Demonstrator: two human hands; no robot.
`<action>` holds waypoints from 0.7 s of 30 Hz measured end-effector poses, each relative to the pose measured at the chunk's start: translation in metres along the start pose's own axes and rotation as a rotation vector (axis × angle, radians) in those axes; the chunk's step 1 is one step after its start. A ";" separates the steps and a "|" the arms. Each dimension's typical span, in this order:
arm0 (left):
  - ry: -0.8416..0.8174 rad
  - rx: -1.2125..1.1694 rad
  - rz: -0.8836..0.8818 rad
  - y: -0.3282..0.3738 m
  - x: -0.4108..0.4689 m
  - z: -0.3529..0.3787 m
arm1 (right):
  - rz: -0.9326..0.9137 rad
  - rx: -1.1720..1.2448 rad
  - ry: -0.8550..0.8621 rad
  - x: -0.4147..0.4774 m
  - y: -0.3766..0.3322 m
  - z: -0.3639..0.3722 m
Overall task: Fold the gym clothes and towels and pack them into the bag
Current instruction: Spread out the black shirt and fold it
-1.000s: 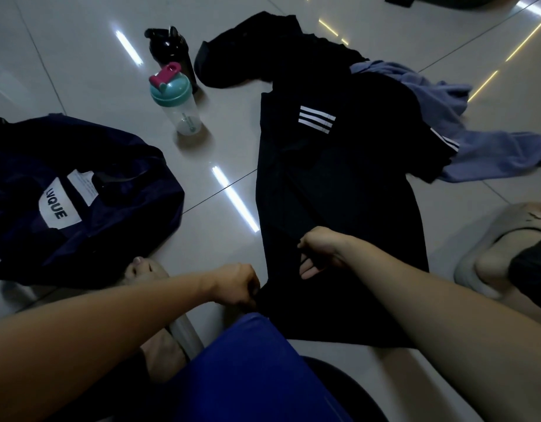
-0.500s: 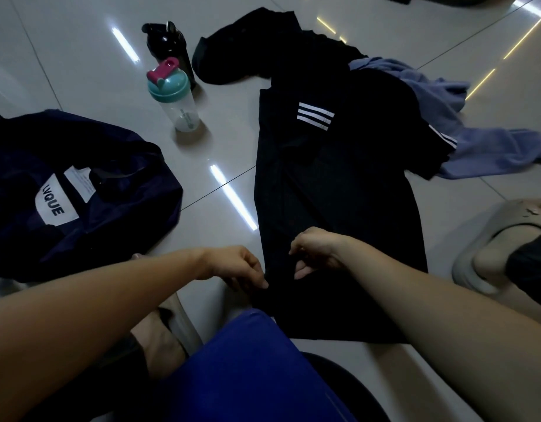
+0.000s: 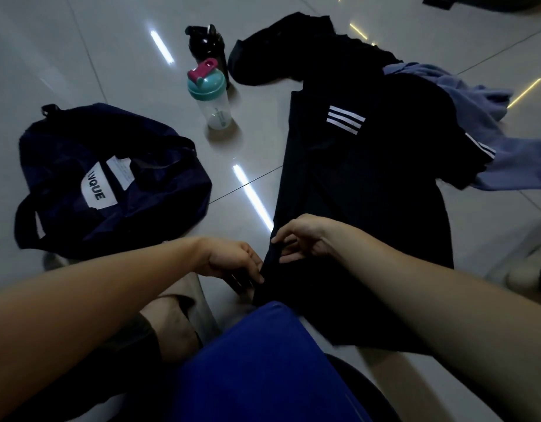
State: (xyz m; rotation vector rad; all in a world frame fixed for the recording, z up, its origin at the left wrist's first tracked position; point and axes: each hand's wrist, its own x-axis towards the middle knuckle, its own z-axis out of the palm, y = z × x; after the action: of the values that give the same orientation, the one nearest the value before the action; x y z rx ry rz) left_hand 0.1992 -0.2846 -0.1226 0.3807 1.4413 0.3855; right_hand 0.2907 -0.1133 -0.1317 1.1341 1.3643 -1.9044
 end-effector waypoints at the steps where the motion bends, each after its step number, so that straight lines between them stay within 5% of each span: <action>1: 0.008 -0.028 0.004 -0.004 -0.005 -0.003 | 0.006 -0.014 0.008 -0.001 -0.005 0.008; 9: -0.025 -0.083 0.014 -0.013 -0.025 -0.001 | 0.035 -0.097 0.072 -0.004 -0.009 0.047; 18: 0.275 0.007 -0.022 -0.013 -0.016 0.001 | -0.079 -0.026 0.101 -0.007 -0.010 0.048; 21: 0.210 0.095 -0.100 -0.008 -0.027 -0.009 | 0.058 -0.202 0.038 -0.008 -0.007 0.030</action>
State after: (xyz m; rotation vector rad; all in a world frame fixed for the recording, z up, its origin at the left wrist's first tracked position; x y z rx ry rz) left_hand 0.1885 -0.3046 -0.1035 0.3500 1.6814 0.2829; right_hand 0.2797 -0.1395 -0.1172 1.1023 1.4905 -1.6695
